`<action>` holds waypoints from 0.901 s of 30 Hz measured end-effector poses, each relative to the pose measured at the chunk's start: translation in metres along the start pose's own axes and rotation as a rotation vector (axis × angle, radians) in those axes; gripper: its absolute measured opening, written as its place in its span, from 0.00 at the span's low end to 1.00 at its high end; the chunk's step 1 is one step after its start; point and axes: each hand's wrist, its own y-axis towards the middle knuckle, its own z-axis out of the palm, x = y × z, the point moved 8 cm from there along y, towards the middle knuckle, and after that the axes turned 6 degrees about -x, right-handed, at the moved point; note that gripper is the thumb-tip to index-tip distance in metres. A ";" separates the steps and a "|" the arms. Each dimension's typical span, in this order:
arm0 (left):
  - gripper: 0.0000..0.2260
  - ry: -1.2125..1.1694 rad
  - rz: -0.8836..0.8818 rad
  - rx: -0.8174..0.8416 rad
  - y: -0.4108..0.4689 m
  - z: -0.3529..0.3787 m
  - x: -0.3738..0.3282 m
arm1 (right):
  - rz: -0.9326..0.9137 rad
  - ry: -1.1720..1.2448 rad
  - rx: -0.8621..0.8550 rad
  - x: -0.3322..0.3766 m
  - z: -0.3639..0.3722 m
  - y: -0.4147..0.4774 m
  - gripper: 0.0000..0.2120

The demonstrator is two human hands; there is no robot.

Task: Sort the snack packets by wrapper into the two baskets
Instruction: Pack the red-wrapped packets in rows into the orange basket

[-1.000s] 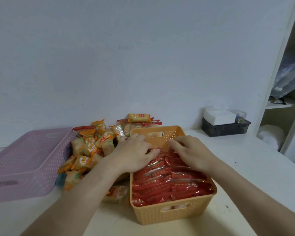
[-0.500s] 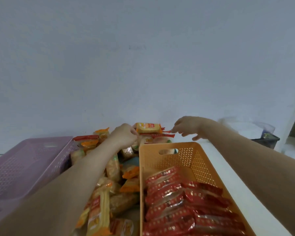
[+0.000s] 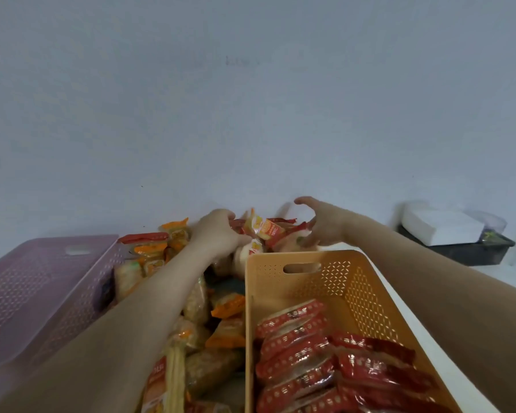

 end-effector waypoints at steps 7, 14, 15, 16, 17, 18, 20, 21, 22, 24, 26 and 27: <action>0.05 -0.188 0.236 -0.421 -0.042 -0.077 -0.024 | -0.128 0.430 -0.190 0.029 -0.061 -0.052 0.13; 0.03 -0.746 0.208 -0.473 -0.096 -0.108 -0.047 | -0.259 0.387 -0.038 0.038 -0.039 -0.109 0.10; 0.03 -0.751 0.230 -0.470 -0.101 -0.109 -0.051 | -0.298 0.257 -0.045 0.040 -0.029 -0.111 0.10; 0.03 -0.742 0.256 -0.455 -0.104 -0.108 -0.055 | -0.332 0.125 -0.045 0.042 -0.017 -0.113 0.10; 0.05 -0.718 0.289 -0.435 -0.109 -0.106 -0.060 | -0.360 0.023 -0.028 0.044 -0.004 -0.113 0.10; 0.07 -0.686 0.323 -0.420 -0.113 -0.104 -0.065 | -0.377 -0.030 -0.001 0.045 0.008 -0.114 0.10; 0.09 -0.591 0.384 -0.413 -0.121 -0.102 -0.070 | -0.388 -0.064 0.060 0.045 0.026 -0.117 0.10; 0.08 -0.523 0.411 -0.418 -0.125 -0.101 -0.072 | -0.385 -0.077 0.084 0.044 0.030 -0.118 0.11; 0.07 -0.454 0.437 -0.424 -0.129 -0.098 -0.074 | -0.363 -0.087 0.108 0.042 0.029 -0.119 0.13; 0.06 -0.356 0.487 -0.413 -0.136 -0.093 -0.077 | -0.293 -0.068 0.149 0.039 0.017 -0.124 0.18; 0.06 -0.317 0.521 -0.381 -0.141 -0.086 -0.078 | -0.231 0.026 0.124 0.034 -0.005 -0.129 0.22; 0.06 -0.296 0.532 -0.363 -0.142 -0.083 -0.080 | -0.212 0.078 0.074 0.032 -0.017 -0.130 0.25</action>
